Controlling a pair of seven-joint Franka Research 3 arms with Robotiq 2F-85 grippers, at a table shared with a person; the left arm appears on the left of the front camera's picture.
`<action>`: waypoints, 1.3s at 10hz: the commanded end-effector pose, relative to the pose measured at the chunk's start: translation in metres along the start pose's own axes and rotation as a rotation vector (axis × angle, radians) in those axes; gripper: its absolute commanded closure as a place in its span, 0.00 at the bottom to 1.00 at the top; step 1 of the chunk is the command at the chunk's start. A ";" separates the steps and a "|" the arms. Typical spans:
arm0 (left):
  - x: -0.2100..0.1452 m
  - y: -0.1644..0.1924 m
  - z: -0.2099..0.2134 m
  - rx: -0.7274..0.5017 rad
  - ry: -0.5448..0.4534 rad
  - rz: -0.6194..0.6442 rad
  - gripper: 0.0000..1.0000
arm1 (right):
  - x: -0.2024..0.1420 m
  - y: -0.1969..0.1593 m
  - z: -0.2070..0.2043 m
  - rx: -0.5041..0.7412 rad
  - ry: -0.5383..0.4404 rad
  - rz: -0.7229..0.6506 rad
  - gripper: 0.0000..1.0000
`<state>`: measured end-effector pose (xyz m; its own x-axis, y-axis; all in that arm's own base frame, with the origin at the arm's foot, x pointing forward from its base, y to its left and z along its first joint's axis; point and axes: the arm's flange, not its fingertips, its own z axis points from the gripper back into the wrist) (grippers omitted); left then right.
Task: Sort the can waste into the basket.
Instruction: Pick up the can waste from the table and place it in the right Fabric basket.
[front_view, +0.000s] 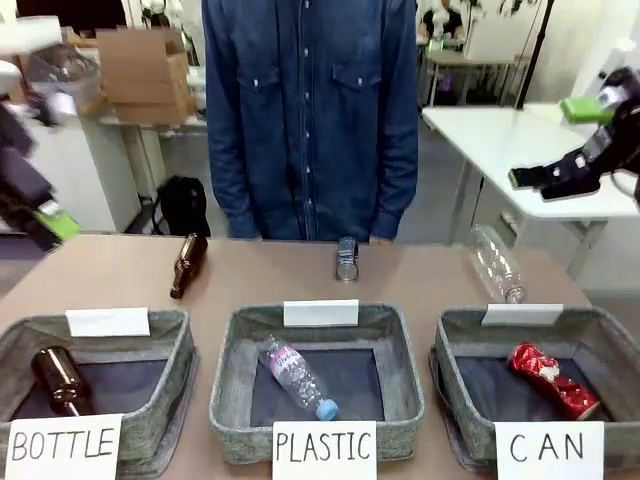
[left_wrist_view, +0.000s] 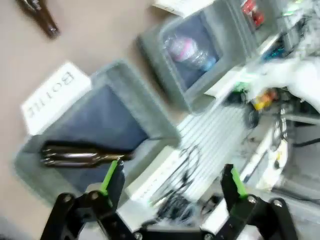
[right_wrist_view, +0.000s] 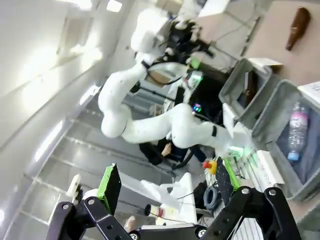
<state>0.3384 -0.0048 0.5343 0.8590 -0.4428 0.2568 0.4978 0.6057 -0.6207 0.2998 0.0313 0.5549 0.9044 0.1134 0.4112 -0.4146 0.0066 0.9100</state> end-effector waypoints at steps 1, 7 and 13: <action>-0.024 0.008 -0.002 -0.504 -0.822 0.219 0.00 | 0.009 -0.007 0.015 -0.209 -0.089 -0.047 0.00; -0.032 0.023 0.008 -0.330 -0.360 0.165 0.00 | 0.006 -0.021 0.033 -0.268 -0.099 -0.029 0.00; -0.032 0.023 0.008 -0.330 -0.360 0.165 0.00 | 0.006 -0.021 0.033 -0.268 -0.099 -0.029 0.00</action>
<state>0.3221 0.0263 0.5185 0.9449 -0.0529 0.3232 0.3177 0.3869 -0.8657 0.3167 -0.0029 0.5389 0.9147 0.0242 0.4035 -0.3920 0.2966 0.8708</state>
